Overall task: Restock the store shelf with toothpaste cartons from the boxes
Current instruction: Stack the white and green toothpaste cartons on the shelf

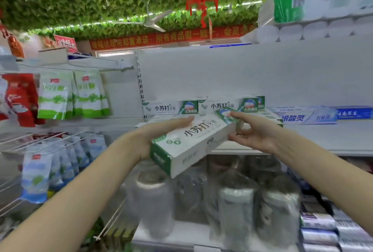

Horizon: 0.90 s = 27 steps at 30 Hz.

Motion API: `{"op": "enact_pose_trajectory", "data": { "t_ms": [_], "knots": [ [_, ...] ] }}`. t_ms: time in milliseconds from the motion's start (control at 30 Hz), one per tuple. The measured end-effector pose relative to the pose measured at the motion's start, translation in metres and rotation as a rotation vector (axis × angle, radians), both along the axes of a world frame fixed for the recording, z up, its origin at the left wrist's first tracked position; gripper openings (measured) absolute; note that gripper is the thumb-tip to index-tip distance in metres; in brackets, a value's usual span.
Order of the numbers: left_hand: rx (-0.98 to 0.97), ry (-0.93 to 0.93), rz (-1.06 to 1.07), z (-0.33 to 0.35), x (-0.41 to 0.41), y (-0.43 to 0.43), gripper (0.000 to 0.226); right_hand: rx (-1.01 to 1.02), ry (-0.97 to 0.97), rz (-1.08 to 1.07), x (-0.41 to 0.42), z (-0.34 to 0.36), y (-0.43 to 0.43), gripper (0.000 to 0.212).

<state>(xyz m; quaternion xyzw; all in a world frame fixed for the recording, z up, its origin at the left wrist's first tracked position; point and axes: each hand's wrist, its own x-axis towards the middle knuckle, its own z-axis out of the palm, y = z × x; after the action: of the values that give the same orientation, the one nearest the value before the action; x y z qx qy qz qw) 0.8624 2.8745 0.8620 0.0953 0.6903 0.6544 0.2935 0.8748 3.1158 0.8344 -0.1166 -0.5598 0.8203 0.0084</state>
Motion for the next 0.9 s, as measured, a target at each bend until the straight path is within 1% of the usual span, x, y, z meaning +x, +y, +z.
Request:
{"op": "enact_pose_trajectory", "data": {
  "t_ms": [67, 167, 200, 233, 300, 333, 367, 467, 500, 567, 600, 633, 733, 800, 900],
  "knots": [
    [0.197, -0.043, 0.040, -0.002, -0.016, -0.024, 0.036, -0.061, 0.028, -0.082, 0.001, 0.009, -0.009, 0.023],
    [0.333, -0.095, 0.153, -0.001, -0.035, -0.053, 0.056, -0.104, 0.101, -0.195, -0.003, 0.017, -0.023, 0.015],
    [0.371, -0.106, 0.188, -0.004, -0.041, -0.055, 0.058, -0.102, 0.129, -0.219, -0.007, 0.018, -0.027, 0.013],
    [0.406, -0.110, 0.226, -0.005, -0.045, -0.053, 0.056, -0.091, 0.157, -0.231, -0.012, 0.017, -0.031, 0.014],
    [0.400, -0.082, 0.330, -0.008, -0.049, -0.043, 0.037, -0.065, 0.211, -0.247, -0.022, 0.015, -0.041, 0.027],
    [0.388, -0.053, 0.381, -0.010, -0.052, -0.037, 0.025, -0.061, 0.230, -0.265, -0.026, 0.014, -0.046, 0.031],
    [0.380, -0.035, 0.421, -0.012, -0.055, -0.031, 0.018, -0.061, 0.246, -0.277, -0.030, 0.013, -0.051, 0.032],
    [0.272, 0.106, 0.532, -0.014, -0.076, -0.025, 0.017, -0.062, 0.285, -0.249, -0.043, 0.011, -0.058, 0.036],
    [0.262, 0.156, 0.558, -0.012, -0.084, -0.026, 0.018, -0.067, 0.300, -0.211, -0.048, 0.012, -0.057, 0.035],
    [0.257, 0.284, 0.611, -0.004, -0.101, -0.027, 0.020, -0.056, 0.308, -0.116, -0.059, 0.018, -0.049, 0.025],
    [0.248, 0.360, 0.627, -0.001, -0.111, -0.028, 0.020, -0.019, 0.297, -0.081, -0.064, 0.022, -0.045, 0.022],
    [0.246, 0.424, 0.636, 0.002, -0.120, -0.027, 0.021, 0.053, 0.286, -0.058, -0.071, 0.026, -0.041, 0.023],
    [0.179, 0.555, 0.613, 0.003, -0.150, -0.020, 0.025, 0.423, 0.274, -0.114, -0.101, 0.031, -0.025, 0.038],
    [0.081, 0.594, 0.587, -0.005, -0.171, -0.012, 0.028, 0.672, 0.279, -0.183, -0.120, 0.029, -0.014, 0.036],
    [-0.008, 0.569, 0.532, -0.019, -0.191, 0.002, 0.032, 0.900, 0.255, -0.212, -0.147, 0.021, 0.006, 0.039]
  ]
}}
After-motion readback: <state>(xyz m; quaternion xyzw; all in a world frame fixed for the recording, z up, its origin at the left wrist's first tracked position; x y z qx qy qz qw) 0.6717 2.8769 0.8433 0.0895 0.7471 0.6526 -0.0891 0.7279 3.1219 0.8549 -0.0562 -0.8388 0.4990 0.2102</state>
